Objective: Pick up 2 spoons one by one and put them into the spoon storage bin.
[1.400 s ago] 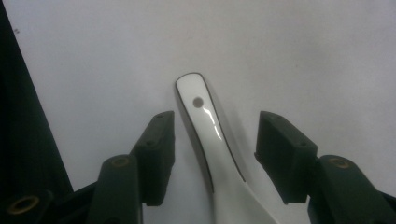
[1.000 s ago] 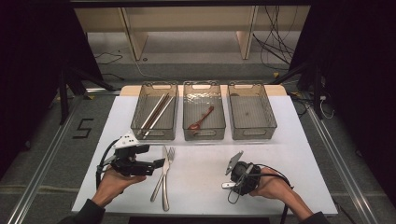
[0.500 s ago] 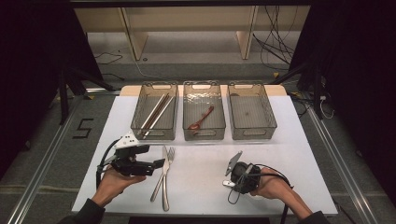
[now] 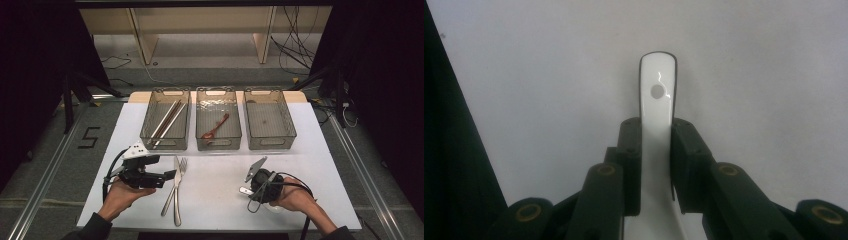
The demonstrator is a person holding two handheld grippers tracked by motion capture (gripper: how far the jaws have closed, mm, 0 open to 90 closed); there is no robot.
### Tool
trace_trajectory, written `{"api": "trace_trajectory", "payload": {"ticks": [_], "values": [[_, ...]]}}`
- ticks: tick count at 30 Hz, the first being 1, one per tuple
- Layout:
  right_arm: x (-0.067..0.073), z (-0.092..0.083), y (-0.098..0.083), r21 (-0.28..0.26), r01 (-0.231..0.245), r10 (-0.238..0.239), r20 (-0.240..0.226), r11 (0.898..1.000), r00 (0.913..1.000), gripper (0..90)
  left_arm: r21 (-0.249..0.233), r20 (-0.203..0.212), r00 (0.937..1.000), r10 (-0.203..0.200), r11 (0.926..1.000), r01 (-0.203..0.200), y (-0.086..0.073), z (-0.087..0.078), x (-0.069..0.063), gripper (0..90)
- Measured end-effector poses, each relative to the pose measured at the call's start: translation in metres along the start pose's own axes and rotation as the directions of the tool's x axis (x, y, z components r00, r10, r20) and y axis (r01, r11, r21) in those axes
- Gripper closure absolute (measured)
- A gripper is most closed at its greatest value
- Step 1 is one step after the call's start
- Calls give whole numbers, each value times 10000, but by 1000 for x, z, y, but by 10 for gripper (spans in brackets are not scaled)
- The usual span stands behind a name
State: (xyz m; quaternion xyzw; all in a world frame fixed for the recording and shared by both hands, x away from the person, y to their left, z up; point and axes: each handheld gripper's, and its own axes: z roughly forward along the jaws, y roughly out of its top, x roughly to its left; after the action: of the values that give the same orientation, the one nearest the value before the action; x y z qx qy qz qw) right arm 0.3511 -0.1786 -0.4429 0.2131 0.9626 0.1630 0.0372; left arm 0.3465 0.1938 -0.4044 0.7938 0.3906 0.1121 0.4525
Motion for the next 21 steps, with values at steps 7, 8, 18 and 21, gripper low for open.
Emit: {"api": "trace_trajectory", "payload": {"ticks": [7, 8, 18, 21], "values": [[-7, -14, 3, -981, -292, 316, 225, 9947, 9992, 769, -105, 14, 10000, -80, 9999, 81, 0, 0, 0, 161], [-8, -16, 3, -1127, -499, 529, 237, 9924, 9983, 769, -122, 17, 10000, -87, 9999, 87, 0, 0, 0, 161], [-29, -37, 19, -2624, -919, 1102, 559, 9606, 9923, 769, -122, 12, 9999, -115, 9999, 115, 0, 0, 1, 160], [-37, -42, 26, -2915, -1109, 1343, 612, 9501, 9891, 769, -158, 25, 9999, -123, 9998, 123, -1, 0, 1, 161]]}}
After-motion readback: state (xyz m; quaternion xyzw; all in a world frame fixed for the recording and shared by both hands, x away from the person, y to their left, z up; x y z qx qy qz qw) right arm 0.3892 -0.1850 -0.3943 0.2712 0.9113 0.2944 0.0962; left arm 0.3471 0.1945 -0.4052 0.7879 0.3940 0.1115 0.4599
